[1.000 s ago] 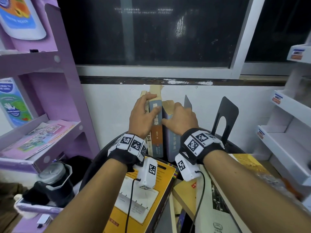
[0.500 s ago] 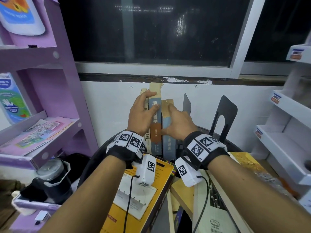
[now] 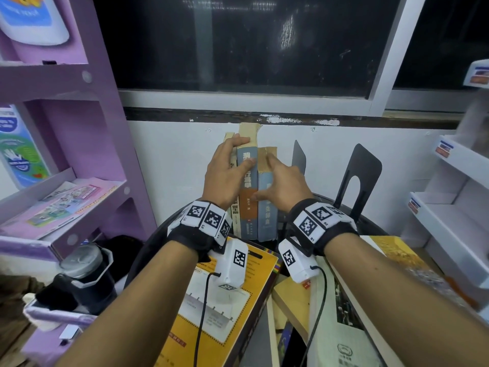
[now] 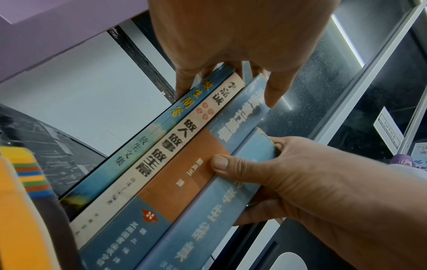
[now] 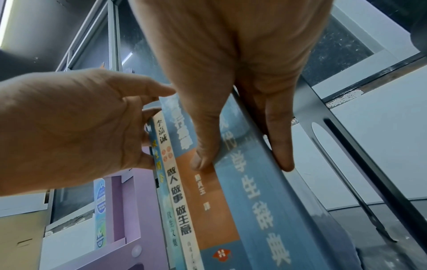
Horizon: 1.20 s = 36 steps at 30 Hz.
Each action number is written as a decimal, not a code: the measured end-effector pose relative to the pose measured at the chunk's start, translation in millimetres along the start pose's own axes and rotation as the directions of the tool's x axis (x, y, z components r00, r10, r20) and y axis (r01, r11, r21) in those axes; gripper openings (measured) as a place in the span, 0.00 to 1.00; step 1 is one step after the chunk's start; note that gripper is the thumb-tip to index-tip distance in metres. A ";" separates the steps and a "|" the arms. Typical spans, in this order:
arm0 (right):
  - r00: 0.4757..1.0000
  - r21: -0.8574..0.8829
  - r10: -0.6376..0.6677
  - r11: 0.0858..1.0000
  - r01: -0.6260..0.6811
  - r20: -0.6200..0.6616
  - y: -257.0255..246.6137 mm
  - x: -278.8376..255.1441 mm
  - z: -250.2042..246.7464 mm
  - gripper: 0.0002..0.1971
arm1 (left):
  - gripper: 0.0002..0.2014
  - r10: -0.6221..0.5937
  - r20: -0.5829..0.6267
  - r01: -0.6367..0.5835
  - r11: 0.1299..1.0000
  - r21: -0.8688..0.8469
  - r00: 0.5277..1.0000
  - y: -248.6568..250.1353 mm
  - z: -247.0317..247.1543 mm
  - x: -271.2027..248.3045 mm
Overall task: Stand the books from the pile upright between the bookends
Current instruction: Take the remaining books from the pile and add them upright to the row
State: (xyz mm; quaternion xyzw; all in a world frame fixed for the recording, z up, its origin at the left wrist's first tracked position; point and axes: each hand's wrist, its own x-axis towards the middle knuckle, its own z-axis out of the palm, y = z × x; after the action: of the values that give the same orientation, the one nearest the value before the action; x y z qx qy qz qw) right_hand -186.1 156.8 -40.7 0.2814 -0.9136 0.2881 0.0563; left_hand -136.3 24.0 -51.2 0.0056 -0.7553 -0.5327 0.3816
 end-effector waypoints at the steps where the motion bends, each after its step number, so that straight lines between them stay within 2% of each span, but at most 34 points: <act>1: 1.000 0.002 -0.001 1.000 0.001 0.000 0.6 1.8 0.8 0.48 | 0.18 0.000 0.002 0.000 1.000 0.003 1.000 0.0 -0.1 -0.1; 7: 1.000 -0.020 -0.015 1.000 0.016 0.009 2.1 7.6 2.9 0.47 | 0.18 -0.005 0.012 0.005 1.000 0.004 1.000 -0.9 -2.0 1.0; 12: 0.996 -0.061 -0.008 0.998 0.014 0.088 1.1 11.8 -0.9 0.47 | 0.18 -0.003 0.011 0.003 1.000 0.005 1.000 -0.7 -1.7 0.2; 26: 0.999 -0.055 0.008 0.998 -0.005 0.050 1.6 7.3 1.2 0.45 | 0.21 -0.009 0.019 0.008 1.000 0.028 1.000 5.0 -2.2 -2.8; 32: 0.999 -0.056 0.004 0.998 -0.002 0.037 -0.6 2.7 0.8 0.47 | 0.21 -0.030 0.033 0.029 0.999 0.022 0.999 7.9 -4.3 -3.2; 36: 0.997 0.019 0.032 0.999 -0.033 0.076 -2.2 2.0 -3.1 0.53 | 0.23 0.010 0.044 -0.016 0.990 0.137 0.999 12.5 -5.6 -7.1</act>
State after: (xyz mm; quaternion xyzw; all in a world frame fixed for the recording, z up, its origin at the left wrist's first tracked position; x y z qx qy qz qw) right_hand -186.7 156.1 -36.6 0.2778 -0.9166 0.2873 0.0140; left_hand -123.1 27.9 -44.3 0.0155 -0.7981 -0.4771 0.3676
